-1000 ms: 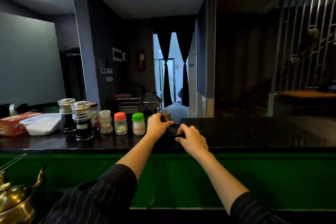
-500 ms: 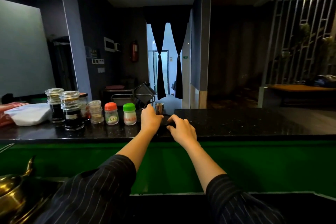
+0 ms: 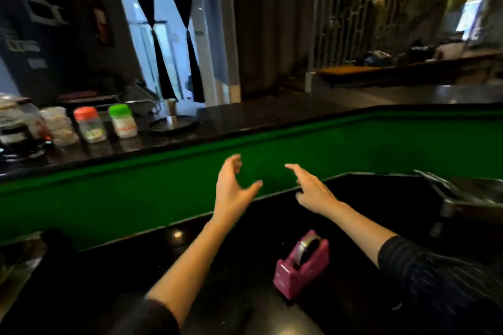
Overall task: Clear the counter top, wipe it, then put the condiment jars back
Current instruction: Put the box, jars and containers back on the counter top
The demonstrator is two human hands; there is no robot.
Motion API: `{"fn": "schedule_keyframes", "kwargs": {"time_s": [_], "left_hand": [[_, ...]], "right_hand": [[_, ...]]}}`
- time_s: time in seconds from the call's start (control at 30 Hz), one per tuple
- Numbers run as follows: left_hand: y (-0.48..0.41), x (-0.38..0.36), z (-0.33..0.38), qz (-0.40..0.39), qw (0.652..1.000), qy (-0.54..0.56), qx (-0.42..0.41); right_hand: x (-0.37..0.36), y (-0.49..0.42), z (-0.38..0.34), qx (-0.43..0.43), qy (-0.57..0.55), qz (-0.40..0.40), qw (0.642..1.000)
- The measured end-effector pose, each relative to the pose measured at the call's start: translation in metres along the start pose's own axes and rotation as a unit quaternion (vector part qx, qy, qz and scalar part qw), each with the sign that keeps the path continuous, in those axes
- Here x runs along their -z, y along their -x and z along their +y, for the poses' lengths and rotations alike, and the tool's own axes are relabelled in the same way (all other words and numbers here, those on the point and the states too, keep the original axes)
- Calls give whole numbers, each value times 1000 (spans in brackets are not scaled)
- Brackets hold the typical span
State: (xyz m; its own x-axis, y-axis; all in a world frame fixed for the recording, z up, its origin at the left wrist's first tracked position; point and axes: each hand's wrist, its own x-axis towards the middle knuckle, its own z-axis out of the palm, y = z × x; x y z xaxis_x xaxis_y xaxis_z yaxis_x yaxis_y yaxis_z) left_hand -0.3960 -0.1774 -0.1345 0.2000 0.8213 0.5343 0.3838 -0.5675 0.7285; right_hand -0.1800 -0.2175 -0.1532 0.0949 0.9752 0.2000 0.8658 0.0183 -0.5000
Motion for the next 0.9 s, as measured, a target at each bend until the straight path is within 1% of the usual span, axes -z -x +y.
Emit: {"fn": "schedule_keyframes", "kwargs": {"time_s": [0.1,0.13,0.2,0.3,0.37,0.43,0.5,0.57,0.67,0.77,0.87,0.9], "left_hand": [[78,-49,-28,-142,985,0,100],[99,-62,-33,-175,977,-6,126],[127,-88,-42,-210,964,-24,162],[144,-114,-47,-239,946,-78,205],[151,-126,-46,-236,933,-110,249],[153,-135,-41,-197,931,-136,274],[157,-141,-33,-160,933,-153,283],[160,-145,-24,-124,937,-155,287],[171,-148,-10,-99,944,-146,279],[166,-146,10,-96,954,-153,239],[141,-134,33,-80,968,-164,173],[126,-132,44,-74,972,-170,143]], "right_hand": [[5,41,67,-104,13,-143,984],[3,51,78,-123,7,-187,975],[-8,58,94,-136,0,-244,960],[-36,56,107,-84,10,-276,957],[-53,52,114,-30,18,-296,954],[-61,46,120,24,27,-277,960],[-63,42,129,78,33,-253,964],[-63,38,139,124,26,-245,961],[-57,44,149,176,10,-246,953],[-36,46,158,242,7,-219,945],[2,40,160,278,-45,-190,940],[23,36,161,287,-61,-168,941]]}}
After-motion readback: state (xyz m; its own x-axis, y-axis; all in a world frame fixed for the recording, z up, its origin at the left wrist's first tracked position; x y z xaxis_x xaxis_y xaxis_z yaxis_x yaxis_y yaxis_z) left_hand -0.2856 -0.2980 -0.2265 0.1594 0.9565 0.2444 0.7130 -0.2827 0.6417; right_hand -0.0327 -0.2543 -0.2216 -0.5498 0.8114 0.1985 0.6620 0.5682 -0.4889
